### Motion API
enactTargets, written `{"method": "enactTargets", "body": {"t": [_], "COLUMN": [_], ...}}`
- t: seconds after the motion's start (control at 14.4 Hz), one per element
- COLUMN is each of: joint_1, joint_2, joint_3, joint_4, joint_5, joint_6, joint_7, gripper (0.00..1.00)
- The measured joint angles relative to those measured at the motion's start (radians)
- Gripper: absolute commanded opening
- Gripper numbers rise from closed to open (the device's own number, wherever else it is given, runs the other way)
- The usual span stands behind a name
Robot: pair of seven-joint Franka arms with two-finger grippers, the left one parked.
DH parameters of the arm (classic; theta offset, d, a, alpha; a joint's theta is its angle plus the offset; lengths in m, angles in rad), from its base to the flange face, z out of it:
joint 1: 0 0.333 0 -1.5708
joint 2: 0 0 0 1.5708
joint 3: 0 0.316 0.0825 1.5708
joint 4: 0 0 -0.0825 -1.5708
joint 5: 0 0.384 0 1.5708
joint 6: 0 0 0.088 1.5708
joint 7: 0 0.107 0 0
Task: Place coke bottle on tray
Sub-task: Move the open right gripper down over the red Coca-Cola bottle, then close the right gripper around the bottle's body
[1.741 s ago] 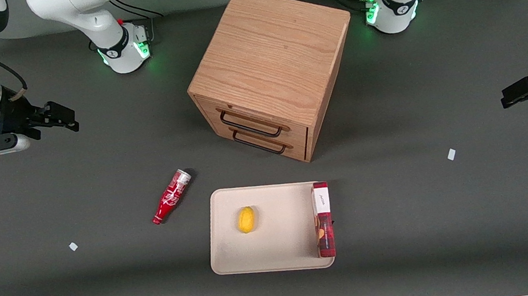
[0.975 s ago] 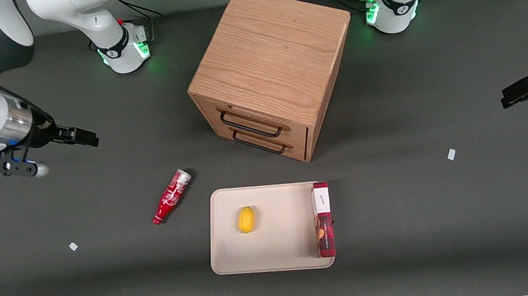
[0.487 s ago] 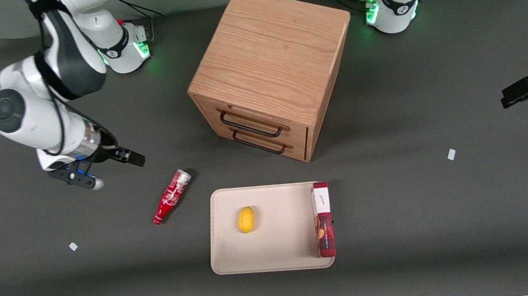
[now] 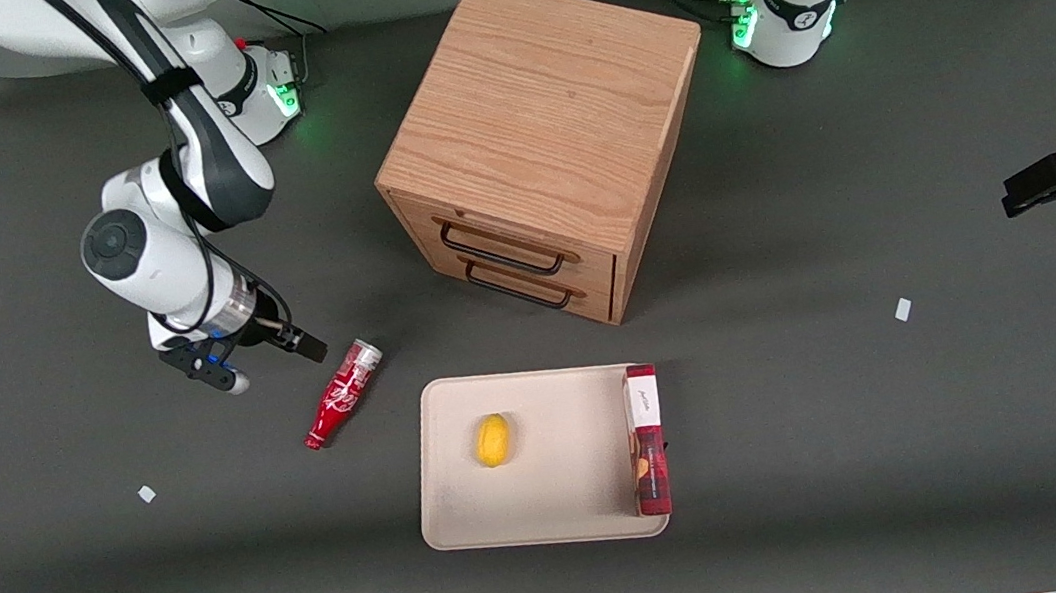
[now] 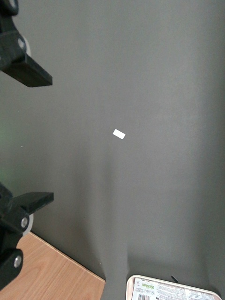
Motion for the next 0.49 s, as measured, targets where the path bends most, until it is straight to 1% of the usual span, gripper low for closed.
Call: {"method": "enactTargets", "body": {"t": [0.21, 0.49], "joint_1": [0.004, 0.027], "joint_2": [0.086, 0.172], "joint_3": [0.001, 0.002], "joint_4": [0.001, 0.006], "joint_5": [-0.004, -0.008], "joint_6": [0.116, 0.211], "joint_7": [0.071, 0.11], "gripper": [1.0, 1.0]}}
